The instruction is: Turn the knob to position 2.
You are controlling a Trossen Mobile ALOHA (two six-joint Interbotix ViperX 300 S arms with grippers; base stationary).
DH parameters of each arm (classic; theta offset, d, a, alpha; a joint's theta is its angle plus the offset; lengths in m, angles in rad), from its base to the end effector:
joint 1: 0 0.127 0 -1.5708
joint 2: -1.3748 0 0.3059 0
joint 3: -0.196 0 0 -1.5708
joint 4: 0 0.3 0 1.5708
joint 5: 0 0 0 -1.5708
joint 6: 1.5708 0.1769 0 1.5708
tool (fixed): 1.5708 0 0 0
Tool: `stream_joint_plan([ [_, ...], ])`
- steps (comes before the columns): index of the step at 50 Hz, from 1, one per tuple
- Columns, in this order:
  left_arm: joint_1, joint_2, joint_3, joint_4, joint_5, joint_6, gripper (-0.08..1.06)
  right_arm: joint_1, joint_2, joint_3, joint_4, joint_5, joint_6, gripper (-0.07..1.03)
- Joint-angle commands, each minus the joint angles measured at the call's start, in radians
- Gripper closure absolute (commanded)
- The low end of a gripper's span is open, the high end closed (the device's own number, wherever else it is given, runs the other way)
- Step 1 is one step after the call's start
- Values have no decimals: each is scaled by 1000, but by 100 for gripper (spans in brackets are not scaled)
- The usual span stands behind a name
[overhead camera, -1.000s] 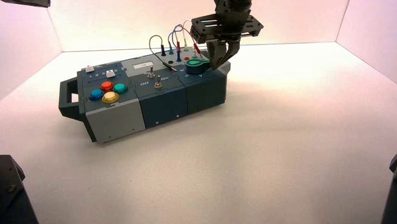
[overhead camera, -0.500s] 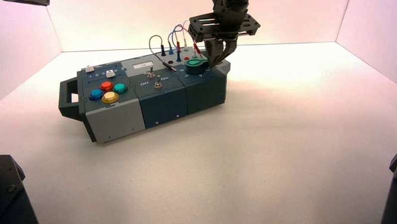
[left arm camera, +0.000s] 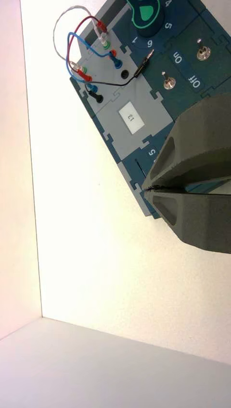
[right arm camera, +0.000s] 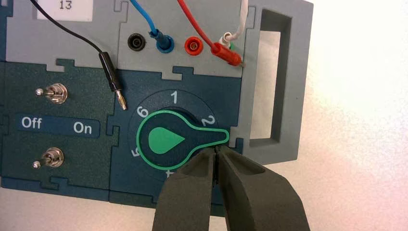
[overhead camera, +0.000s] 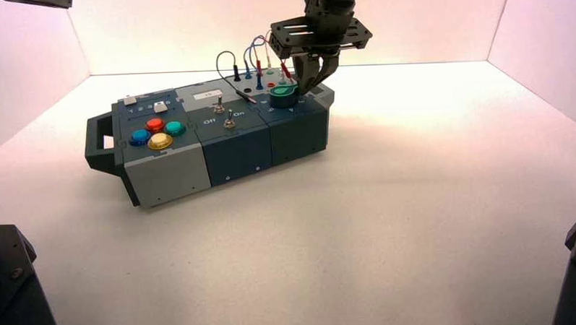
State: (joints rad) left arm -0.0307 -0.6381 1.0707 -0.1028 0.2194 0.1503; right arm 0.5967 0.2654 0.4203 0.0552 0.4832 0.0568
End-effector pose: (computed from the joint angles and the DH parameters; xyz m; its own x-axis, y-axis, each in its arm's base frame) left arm 0.2819 -0.0126 0.1706 0.7943 -0.0467 -0.6057 0.0786 0.9966 0.0262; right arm 0.3595 0.2497 0.0482 0.3095 0.2413 -0.9198 -0.4866 0.8712 0.0648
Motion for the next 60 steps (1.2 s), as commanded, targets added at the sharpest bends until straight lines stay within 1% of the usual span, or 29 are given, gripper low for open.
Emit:
stream_joint_plan([
  [1,2,-5,-32,2,-12,6,100,-2,-15,-28,-2,-6,-2,98],
  [32,2,-5,-31,2,-17,11,100,-15,-12,-32,-3,-6,-2,98],
  [47,2,-6,-32,2,-17,11,100,-18,-15,-31,-15,5,-2,98],
  [60,2,-6,-34,2,-18,12,100,-71,-71,2,-20,15,0,98],
])
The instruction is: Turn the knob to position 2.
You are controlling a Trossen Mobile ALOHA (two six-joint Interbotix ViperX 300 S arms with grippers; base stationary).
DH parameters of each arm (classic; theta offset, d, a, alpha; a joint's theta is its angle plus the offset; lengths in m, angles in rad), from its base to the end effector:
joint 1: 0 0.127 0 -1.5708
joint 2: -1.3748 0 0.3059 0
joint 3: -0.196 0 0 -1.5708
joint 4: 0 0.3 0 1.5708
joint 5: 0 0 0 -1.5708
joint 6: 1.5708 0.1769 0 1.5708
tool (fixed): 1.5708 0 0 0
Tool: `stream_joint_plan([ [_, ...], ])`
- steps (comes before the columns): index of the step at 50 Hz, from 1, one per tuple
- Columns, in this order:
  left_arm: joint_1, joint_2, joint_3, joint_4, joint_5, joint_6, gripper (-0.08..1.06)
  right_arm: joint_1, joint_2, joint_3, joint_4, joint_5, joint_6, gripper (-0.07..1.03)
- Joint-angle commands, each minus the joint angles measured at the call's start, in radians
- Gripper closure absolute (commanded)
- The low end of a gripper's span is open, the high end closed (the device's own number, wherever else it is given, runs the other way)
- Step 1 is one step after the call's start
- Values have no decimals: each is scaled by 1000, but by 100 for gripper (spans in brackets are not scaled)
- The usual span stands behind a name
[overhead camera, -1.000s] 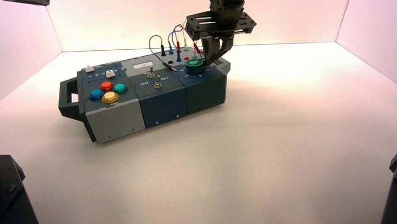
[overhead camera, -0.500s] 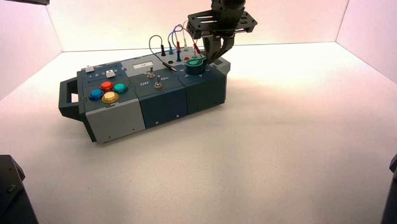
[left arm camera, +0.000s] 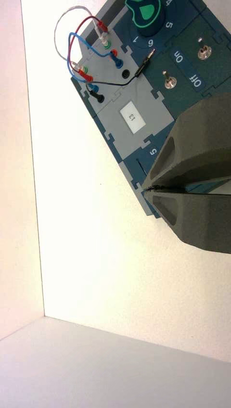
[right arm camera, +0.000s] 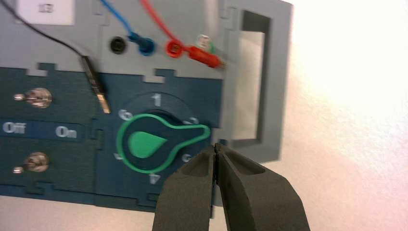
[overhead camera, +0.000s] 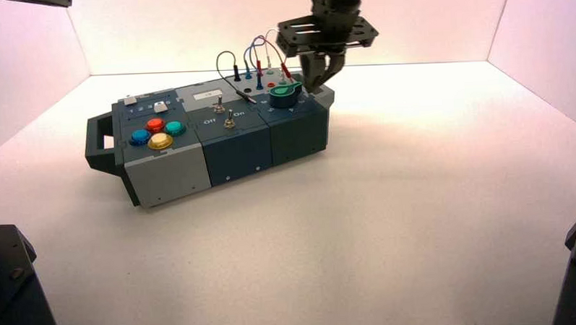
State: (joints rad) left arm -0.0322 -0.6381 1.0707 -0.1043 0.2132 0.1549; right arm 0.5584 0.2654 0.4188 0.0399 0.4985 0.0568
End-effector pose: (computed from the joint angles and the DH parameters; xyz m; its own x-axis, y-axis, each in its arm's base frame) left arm 0.2826 -0.0130 0.1714 0.7980 -0.0477 -0.6008 0.0815 0.9962 0.0291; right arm 0.3677 0.2337 0.0476 0.3111 0.2168 -0.9253 -0.4616 0.8855 0.0523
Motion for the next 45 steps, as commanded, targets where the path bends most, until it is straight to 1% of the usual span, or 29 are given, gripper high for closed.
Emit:
stream_joint_plan([
  [1,3,-6,-34,3,-14,8,100,-38,-78,8,-8,-2,-2,98],
  [9,3,-5,-35,3,-15,9,100,-51,-150,34,-28,3,-2,98],
  [13,3,-6,-34,3,-14,8,100,-51,-190,48,-38,21,-2,98],
  [22,3,-6,-35,3,-14,8,100,-49,-268,101,-41,29,-11,98],
  [33,3,-15,-31,3,-12,8,100,-43,-370,184,-41,29,-9,98],
  [45,3,-14,-31,3,-12,9,100,-43,-422,227,-44,28,-11,98],
])
